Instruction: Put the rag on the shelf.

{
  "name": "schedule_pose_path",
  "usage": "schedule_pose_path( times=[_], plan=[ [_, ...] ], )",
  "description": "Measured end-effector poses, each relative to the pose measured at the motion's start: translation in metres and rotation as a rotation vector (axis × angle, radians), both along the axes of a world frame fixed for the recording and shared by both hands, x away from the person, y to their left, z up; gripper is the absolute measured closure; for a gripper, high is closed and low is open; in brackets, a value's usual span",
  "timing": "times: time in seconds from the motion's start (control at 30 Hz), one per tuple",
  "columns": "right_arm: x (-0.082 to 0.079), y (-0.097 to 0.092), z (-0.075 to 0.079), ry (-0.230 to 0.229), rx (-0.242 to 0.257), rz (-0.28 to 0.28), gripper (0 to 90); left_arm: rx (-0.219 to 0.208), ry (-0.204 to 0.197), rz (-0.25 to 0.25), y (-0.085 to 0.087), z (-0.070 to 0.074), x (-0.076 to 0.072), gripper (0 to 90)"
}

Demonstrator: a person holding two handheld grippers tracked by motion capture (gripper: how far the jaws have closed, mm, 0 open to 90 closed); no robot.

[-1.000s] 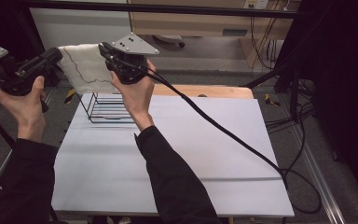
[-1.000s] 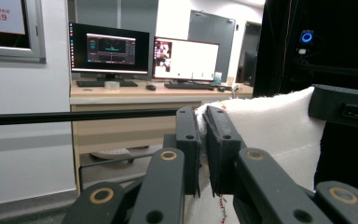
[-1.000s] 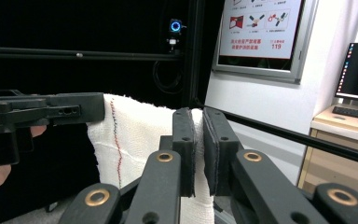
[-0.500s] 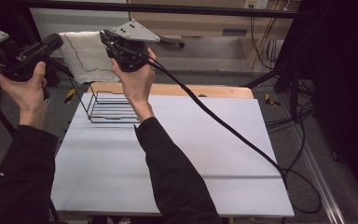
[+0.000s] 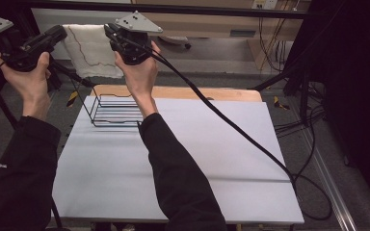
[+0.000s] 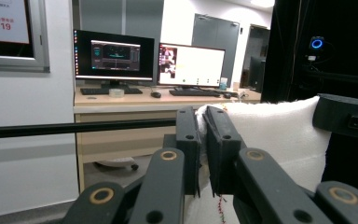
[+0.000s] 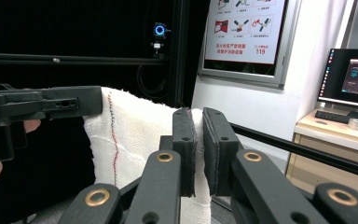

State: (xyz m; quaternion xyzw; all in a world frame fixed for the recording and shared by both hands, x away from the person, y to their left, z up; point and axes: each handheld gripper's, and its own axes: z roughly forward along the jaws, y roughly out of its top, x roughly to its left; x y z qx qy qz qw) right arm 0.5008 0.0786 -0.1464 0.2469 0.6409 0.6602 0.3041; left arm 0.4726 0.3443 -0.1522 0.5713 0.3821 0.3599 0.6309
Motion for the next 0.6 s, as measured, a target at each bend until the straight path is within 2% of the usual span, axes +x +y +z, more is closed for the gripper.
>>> schedule_pose_path(
  times=[0.1, 0.2, 0.43, 0.6],
  plan=[
    [0.006, 0.002, 0.001, 0.003, 0.000, -0.004, 83.8, 0.021, 0.001, 0.014, -0.001, 0.002, 0.005, 84.1],
    [0.012, 0.003, 0.002, 0.007, 0.001, -0.007, 83.8, 0.024, 0.002, 0.017, -0.001, 0.003, 0.011, 84.0],
    [0.026, 0.007, 0.000, 0.013, 0.005, -0.010, 83.8, 0.006, 0.013, 0.025, 0.003, 0.000, 0.026, 84.0],
    [0.036, 0.010, -0.001, 0.021, 0.000, -0.014, 83.8, 0.015, 0.024, 0.030, 0.004, -0.002, 0.035, 84.1]
  ],
)
